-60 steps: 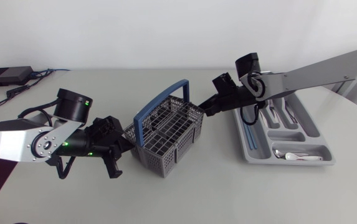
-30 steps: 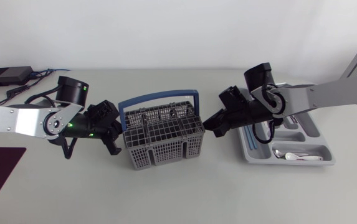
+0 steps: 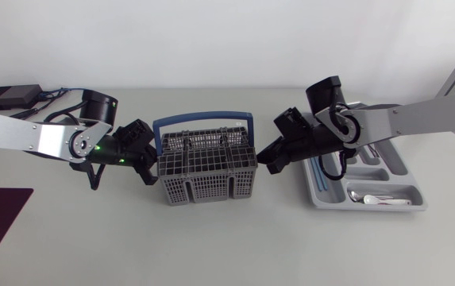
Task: Unload the cutlery basket into the drawer organizer.
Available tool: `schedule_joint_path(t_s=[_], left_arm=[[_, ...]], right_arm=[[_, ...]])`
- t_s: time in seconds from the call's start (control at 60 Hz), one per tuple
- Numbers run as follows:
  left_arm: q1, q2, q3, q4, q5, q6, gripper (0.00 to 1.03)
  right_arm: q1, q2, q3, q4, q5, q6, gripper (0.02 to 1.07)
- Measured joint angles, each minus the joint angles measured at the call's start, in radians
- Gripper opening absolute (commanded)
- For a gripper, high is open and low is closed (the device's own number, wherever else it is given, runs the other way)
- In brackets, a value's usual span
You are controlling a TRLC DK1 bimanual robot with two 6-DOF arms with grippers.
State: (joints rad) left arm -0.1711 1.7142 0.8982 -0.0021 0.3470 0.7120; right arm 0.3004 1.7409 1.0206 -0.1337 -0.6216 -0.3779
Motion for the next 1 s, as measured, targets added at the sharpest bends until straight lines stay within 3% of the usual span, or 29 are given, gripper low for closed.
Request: schedule_joint_path(t_s=[0.35, 1.0], left_arm=[[0.012, 0.033, 0.032, 0.001, -0.015, 0.007, 0.16], [-0.005, 0.017, 0.022, 0.005, -0.015, 0.004, 0.16]], right_arm=[[0.061, -0.1, -0.085, -0.022, 0.044, -0.001, 0.07], [0.043, -0.078, -0.082, 0.005, 0.075, -0.013, 0.07]])
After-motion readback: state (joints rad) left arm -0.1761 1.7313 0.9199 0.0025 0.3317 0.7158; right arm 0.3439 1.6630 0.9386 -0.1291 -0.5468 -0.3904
